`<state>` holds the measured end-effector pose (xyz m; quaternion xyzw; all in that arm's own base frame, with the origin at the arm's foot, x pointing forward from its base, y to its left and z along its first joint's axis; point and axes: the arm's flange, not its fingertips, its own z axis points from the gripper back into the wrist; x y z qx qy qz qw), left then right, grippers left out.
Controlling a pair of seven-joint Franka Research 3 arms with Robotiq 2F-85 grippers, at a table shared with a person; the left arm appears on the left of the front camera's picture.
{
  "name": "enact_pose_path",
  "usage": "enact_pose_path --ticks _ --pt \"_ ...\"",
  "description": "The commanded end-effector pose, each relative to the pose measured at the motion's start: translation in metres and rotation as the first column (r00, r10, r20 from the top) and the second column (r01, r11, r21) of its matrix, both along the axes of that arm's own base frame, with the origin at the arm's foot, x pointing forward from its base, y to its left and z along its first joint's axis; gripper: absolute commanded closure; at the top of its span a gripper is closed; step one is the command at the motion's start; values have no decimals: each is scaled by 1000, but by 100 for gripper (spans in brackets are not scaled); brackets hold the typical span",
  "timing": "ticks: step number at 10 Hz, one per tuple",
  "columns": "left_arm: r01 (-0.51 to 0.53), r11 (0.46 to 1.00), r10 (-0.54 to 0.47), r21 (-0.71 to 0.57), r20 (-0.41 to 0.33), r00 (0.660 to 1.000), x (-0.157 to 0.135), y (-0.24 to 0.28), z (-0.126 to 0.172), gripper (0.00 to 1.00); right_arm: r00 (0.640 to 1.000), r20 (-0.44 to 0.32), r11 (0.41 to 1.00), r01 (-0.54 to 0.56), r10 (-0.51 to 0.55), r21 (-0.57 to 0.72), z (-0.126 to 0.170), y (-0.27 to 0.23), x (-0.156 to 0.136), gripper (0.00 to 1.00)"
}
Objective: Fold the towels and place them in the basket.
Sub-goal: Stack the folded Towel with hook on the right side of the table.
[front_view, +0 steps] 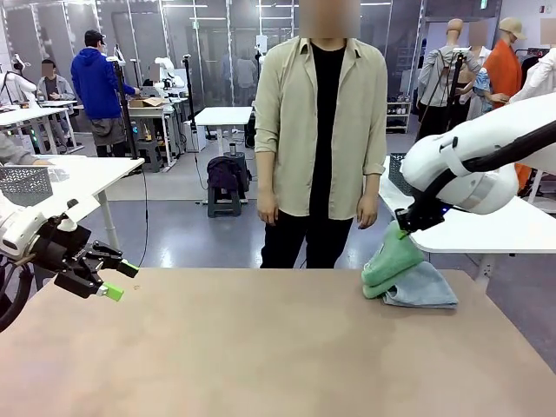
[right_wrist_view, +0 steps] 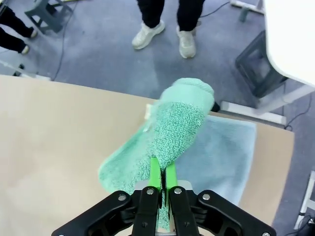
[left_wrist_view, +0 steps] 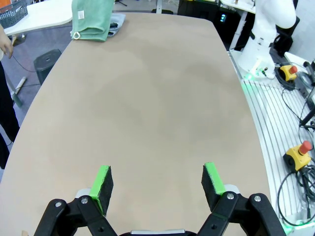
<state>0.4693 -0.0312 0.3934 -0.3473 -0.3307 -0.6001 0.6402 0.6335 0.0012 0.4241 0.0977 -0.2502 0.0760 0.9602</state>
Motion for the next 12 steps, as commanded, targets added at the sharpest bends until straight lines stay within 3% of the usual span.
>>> enact_pose_path --ticks 1,5,8,10,11,12 --pt "-6 1000 6 10 -13 1000 0 0 3 8 998 45 998 35 -33 -56 -10 -17 5 96" --pt "-6 1000 6 10 -13 1000 0 0 3 8 996 28 984 84 -81 -158 -18 -52 12 96" --pt "-6 1000 6 10 -13 1000 0 0 3 8 996 -13 976 89 -93 -201 -32 -61 12 65" --pt "-6 1000 6 10 -13 1000 0 0 3 8 996 -14 975 84 -89 -208 -25 -64 7 45" --pt "-6 1000 6 10 -13 1000 0 0 3 8 996 4 972 83 -84 -220 -8 -66 -1 43" --pt "-6 1000 6 10 -13 1000 0 0 3 8 997 -8 966 72 -76 -250 21 -69 -18 49"
